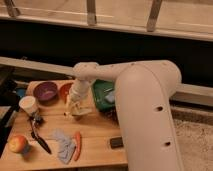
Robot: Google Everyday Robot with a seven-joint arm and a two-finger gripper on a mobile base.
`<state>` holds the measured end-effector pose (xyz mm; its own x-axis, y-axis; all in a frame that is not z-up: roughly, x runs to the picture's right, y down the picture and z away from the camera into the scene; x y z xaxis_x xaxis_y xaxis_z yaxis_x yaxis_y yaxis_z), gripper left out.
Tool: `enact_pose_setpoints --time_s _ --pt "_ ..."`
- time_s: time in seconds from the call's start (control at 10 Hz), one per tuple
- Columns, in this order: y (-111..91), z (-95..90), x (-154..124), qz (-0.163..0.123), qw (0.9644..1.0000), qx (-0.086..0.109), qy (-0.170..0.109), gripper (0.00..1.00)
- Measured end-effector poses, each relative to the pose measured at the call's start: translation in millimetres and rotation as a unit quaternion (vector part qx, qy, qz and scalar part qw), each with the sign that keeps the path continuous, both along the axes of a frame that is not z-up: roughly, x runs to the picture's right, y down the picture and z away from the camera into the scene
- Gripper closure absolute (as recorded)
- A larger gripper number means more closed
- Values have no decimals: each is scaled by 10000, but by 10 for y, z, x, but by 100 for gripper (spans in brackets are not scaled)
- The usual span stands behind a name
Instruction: Place banana in metal cup
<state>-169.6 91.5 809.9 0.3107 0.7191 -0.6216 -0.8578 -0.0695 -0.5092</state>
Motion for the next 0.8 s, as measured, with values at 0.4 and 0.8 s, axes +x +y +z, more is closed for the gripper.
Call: enact_pose_setpoints --time_s 0.4,0.8 --pt "-237 -126 120 142 9995 261 47 20" --pt "-509 -202 296 319 9982 483 138 20"
